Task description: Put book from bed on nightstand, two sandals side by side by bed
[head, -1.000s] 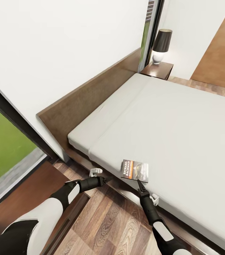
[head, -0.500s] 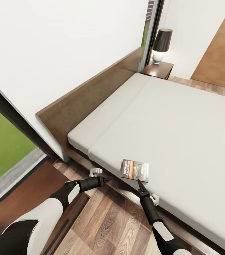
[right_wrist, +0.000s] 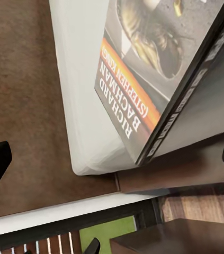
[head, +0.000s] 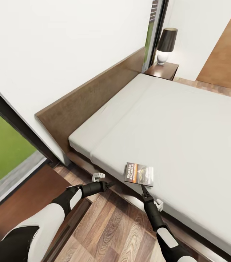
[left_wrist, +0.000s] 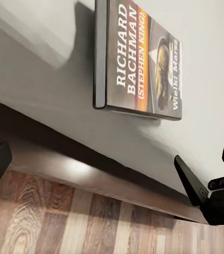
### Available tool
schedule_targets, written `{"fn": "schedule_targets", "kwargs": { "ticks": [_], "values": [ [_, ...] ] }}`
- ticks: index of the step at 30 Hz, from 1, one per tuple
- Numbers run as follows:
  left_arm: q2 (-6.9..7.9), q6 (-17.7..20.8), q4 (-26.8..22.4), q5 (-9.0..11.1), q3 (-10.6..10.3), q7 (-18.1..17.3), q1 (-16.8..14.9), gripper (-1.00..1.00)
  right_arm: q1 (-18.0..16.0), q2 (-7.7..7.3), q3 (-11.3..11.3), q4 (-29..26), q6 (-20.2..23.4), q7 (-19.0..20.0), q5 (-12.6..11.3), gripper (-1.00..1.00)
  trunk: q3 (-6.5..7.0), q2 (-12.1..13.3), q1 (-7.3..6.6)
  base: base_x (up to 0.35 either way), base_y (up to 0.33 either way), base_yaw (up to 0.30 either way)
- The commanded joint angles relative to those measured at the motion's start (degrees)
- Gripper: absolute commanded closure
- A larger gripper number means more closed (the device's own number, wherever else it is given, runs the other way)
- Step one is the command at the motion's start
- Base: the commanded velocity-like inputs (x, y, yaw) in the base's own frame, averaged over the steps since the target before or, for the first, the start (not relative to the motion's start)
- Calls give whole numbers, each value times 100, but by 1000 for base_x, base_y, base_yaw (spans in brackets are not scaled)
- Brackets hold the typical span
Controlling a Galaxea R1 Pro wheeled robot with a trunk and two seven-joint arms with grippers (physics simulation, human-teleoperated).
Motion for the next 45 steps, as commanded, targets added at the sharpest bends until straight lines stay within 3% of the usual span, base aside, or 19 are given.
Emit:
{"fn": "schedule_targets", "kwargs": {
  "ticks": [1,7,26,38,45],
  "values": [
    [-3,60,0,11,41,-23,-2,-100,-3,2,-2,6,-7,22,-26,-100,-22,-44,22,0,0,0],
    [-3,60,0,11,41,-23,-2,-100,-3,2,6,6,-7,22,-18,-100,-129,-284,154,0,0,0],
    [-3,60,0,11,41,-23,-2,-100,-3,2,18,-3,4,14,36,-100,-129,-284,154,0,0,0],
    [-3,60,0,11,40,-23,-2,-100,-3,10,16,6,11,24,11,-100,-345,-765,418,0,0,0],
    [-3,60,0,11,41,-23,-2,-100,-3,11,16,6,1,30,-5,-100,-345,-765,418,0,0,0]
  ]
}}
